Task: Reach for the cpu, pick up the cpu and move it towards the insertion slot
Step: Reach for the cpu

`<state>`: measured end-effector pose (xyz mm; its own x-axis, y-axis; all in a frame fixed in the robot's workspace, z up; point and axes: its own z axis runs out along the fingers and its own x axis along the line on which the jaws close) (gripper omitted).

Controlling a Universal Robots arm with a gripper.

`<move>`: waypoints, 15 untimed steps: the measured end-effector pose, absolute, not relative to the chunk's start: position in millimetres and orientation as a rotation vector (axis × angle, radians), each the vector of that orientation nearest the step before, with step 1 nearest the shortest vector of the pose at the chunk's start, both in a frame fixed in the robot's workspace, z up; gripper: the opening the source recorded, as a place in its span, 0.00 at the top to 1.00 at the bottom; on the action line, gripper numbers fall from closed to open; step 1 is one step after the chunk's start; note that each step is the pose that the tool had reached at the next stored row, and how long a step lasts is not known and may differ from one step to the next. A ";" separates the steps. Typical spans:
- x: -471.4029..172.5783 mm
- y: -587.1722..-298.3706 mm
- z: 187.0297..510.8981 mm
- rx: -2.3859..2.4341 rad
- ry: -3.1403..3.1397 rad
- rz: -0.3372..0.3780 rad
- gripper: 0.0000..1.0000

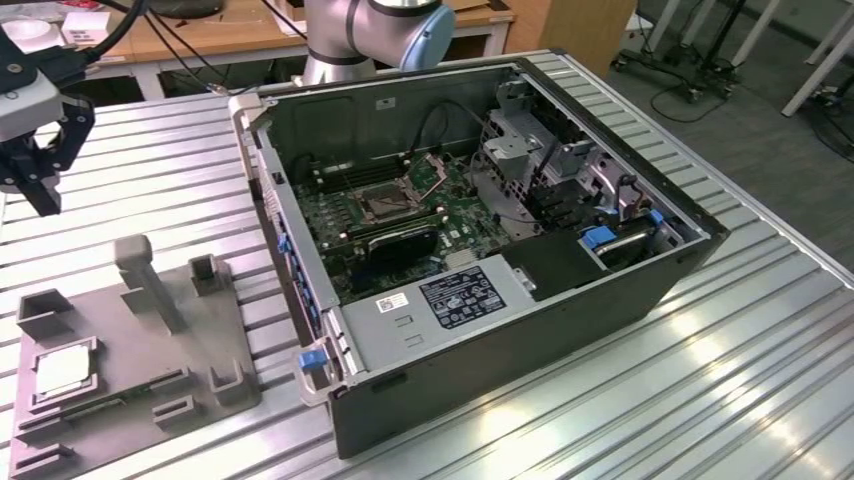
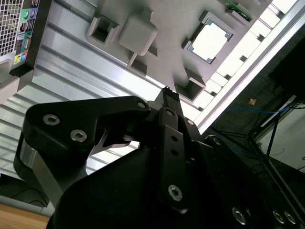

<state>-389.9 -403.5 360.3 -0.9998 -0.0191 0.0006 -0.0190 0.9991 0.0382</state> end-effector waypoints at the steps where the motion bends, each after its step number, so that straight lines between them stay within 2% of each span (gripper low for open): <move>1: -390.3 -403.5 360.3 0.030 -3.140 -0.060 0.89; 15: -396.9 -414.4 359.9 0.030 -3.142 -0.060 0.89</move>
